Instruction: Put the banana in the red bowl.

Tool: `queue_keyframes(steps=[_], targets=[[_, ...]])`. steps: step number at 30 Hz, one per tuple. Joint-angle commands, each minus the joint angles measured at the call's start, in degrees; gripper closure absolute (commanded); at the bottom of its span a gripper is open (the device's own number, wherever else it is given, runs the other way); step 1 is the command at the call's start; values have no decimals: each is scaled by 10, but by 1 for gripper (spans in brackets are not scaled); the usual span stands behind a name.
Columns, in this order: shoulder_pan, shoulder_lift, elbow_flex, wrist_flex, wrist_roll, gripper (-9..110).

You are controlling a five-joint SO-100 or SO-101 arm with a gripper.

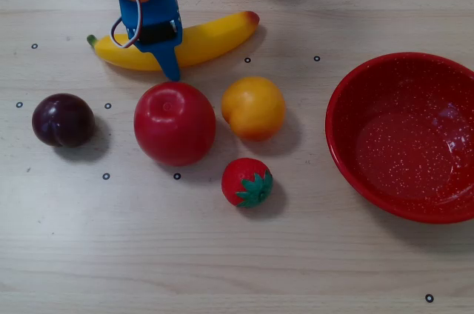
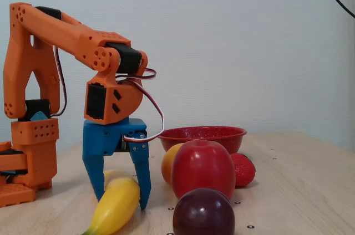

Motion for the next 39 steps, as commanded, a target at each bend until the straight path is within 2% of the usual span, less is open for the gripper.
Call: queue_keyframes(steps=[1, 9, 25, 39], targets=[[-11, 24, 9, 22, 3, 101], [-15, 40, -22, 77, -29, 101], [15, 62, -265, 299, -107, 101], [152, 87, -452, 361, -230, 101]])
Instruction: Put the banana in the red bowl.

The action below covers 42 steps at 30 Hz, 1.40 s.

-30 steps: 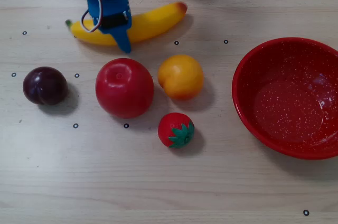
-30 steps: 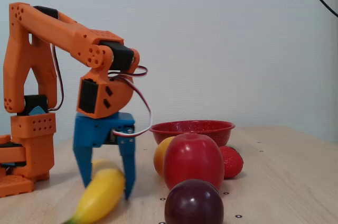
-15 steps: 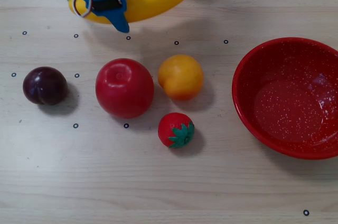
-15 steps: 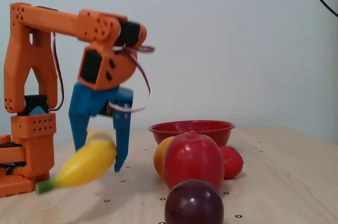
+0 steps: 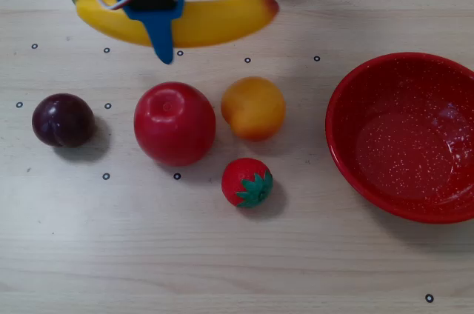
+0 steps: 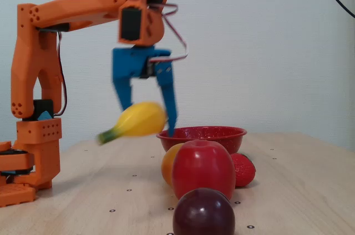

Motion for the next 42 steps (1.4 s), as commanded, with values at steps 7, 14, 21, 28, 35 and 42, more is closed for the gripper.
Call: queue_keyframes(steps=[7, 14, 21, 28, 35, 42], targets=[[120, 98, -91, 42, -76, 101], [250, 111, -113, -11, -120, 101], [357, 113, -112, -73, -137, 101], [434, 102, -76, -208, -102, 101], [492, 53, -24, -344, -32, 101], [525, 0, 7, -391, -4, 101]])
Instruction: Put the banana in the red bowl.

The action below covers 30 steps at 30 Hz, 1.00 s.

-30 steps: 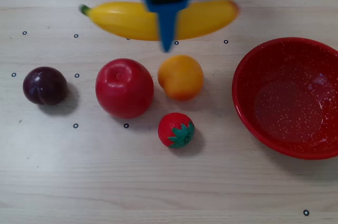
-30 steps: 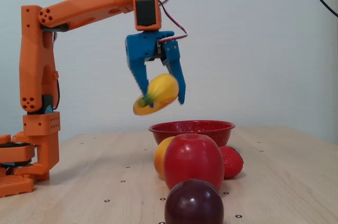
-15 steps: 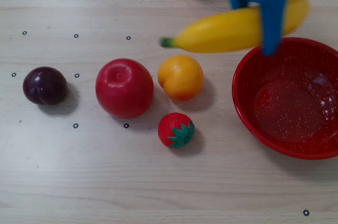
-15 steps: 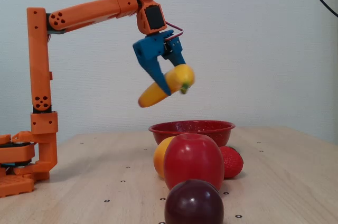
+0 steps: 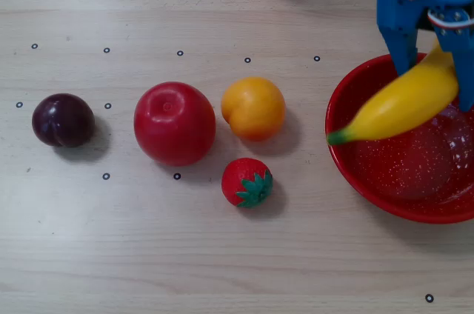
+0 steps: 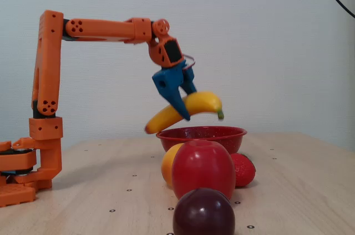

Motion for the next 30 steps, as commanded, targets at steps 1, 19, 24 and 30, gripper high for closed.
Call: queue_keyframes(steps=[1, 19, 24, 30], targets=[[11, 31, -23, -34, 17, 101], [-19, 12, -85, -55, -78, 69], [-33, 33, -130, -42, -83, 95], [-63, 83, -125, -18, -95, 101]])
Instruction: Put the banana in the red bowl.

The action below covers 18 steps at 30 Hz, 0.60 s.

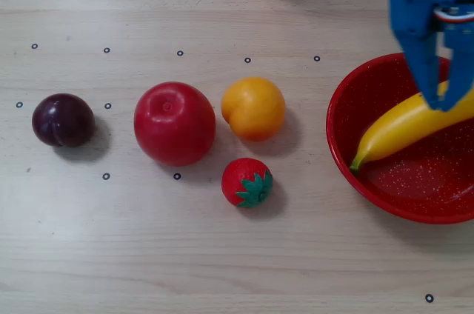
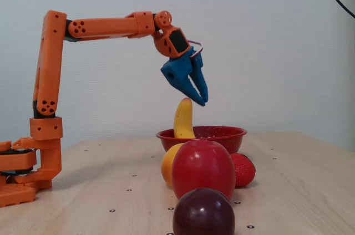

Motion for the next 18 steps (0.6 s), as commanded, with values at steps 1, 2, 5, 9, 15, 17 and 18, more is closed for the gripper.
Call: queue_keyframes(steps=[1, 2, 5, 9, 15, 17, 18], targets=[[-24, 93, -37, 11, -21, 101], [-31, 106, -30, 16, -26, 101], [-55, 151, 4, 29, -36, 101], [-98, 248, 121, -1, -40, 101], [-173, 397, 342, -77, -40, 101], [-197, 450, 413, -105, -52, 101], [-207, 478, 452, -119, -57, 101]])
